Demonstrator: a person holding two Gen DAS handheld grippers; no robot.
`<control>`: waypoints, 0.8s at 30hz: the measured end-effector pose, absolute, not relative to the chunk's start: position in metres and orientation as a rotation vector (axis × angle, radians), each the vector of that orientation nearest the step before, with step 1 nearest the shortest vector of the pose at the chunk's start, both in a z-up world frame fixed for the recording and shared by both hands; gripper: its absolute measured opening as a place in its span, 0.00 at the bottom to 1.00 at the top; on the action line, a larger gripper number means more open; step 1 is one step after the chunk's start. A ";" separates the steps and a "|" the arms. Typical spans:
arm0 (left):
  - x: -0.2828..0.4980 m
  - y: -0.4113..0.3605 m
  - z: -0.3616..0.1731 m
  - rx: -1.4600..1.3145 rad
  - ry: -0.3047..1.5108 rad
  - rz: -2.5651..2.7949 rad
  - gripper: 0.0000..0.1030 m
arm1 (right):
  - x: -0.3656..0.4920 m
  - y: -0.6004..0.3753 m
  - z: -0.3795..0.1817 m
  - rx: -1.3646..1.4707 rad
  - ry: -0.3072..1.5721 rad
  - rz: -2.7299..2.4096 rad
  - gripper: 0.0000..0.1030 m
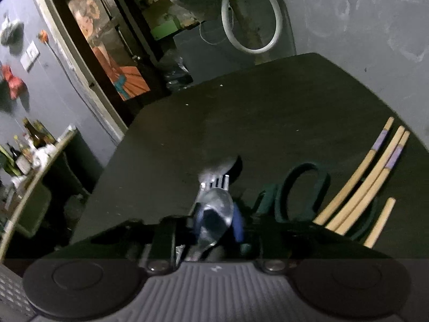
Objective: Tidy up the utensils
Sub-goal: 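Close the right tool on another silver spoon in the pile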
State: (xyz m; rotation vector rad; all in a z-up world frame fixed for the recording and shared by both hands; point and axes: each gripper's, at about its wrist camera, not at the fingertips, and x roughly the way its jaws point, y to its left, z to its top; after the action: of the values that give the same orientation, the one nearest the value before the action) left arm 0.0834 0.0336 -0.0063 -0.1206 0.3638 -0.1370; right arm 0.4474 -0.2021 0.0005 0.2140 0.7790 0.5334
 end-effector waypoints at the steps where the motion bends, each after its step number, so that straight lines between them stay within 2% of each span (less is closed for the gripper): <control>1: 0.083 0.034 -0.006 -0.121 0.364 -0.137 0.75 | 0.446 -0.200 0.001 0.198 0.775 0.525 0.17; 6: 0.083 0.034 -0.006 -0.120 0.364 -0.137 0.75 | 0.440 -0.194 0.003 0.155 0.772 0.525 0.14; 11: 0.083 0.033 -0.006 -0.120 0.364 -0.137 0.75 | 0.432 -0.188 0.009 0.126 0.734 0.525 0.05; 24: 0.083 0.033 -0.006 -0.120 0.364 -0.137 0.75 | 0.389 -0.150 0.018 -0.095 0.653 0.567 0.04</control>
State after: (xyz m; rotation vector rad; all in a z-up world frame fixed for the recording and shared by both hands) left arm 0.0834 0.0333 -0.0064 -0.1198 0.3640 -0.1367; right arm 0.3893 -0.1498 0.0183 -0.0952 0.6532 0.5667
